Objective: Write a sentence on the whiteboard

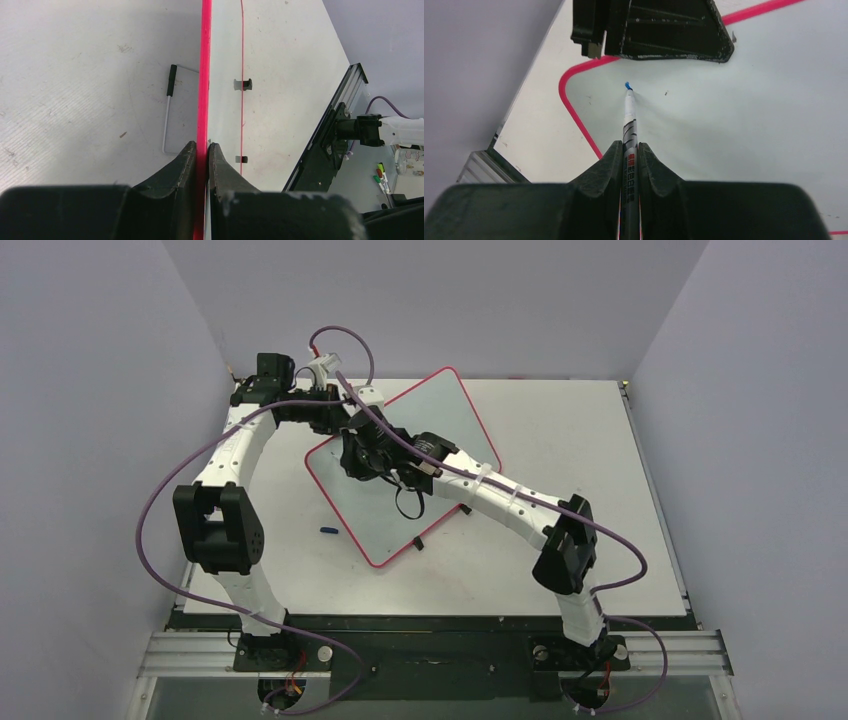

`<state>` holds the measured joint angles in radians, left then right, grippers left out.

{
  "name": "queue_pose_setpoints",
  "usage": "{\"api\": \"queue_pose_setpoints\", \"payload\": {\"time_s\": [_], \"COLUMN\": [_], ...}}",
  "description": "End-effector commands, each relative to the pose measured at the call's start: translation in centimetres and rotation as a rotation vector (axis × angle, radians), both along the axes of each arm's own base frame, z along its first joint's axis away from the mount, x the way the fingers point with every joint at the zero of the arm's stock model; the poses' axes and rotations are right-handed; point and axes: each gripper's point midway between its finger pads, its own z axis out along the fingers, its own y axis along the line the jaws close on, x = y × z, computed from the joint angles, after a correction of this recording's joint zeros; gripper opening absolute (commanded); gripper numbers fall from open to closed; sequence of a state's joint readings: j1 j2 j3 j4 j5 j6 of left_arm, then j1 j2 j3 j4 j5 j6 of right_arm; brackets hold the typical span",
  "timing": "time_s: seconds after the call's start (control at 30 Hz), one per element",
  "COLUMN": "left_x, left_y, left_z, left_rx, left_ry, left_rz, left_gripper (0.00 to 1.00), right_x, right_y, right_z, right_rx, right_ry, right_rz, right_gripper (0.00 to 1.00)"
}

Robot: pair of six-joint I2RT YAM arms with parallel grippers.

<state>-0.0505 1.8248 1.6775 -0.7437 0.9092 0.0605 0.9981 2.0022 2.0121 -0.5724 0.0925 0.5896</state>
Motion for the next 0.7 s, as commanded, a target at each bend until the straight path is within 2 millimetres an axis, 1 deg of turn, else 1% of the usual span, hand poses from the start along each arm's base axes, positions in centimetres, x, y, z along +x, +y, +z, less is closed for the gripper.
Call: {"api": "queue_pose_setpoints", "payload": {"time_s": [0.0, 0.2, 0.3, 0.5, 0.57, 0.67], "left_x": [0.7, 0.7, 0.7, 0.6, 0.7, 0.6], "left_y": [0.4, 0.4, 0.5, 0.4, 0.4, 0.5], "left_z": [3.3, 3.4, 3.4, 3.4, 3.3, 3.4], "left_rx": [0.035, 0.038, 0.039, 0.042, 0.044, 0.046], "left_ry": [-0.181, -0.184, -0.185, -0.185, -0.185, -0.187], "left_rz": [-0.003, -0.002, 0.0, 0.0, 0.0, 0.002], "left_gripper": [0.0, 0.0, 0.0, 0.0, 0.0, 0.0], "right_x": [-0.8, -1.4, -1.5, -1.4, -1.3, -1.2], "right_y": [-1.6, -2.6, -2.8, -2.9, -2.5, -2.1], "right_z": [-1.0, -1.4, -0.9, 1.2, 2.4, 3.5], "right_rx": [-0.048, -0.062, -0.057, -0.026, -0.003, 0.023], "right_ry": [0.0, 0.002, -0.004, -0.036, -0.049, -0.063], "right_rz": [-0.025, -0.028, -0.024, -0.025, -0.018, -0.009], "right_gripper": [0.0, 0.0, 0.0, 0.0, 0.0, 0.0]}}
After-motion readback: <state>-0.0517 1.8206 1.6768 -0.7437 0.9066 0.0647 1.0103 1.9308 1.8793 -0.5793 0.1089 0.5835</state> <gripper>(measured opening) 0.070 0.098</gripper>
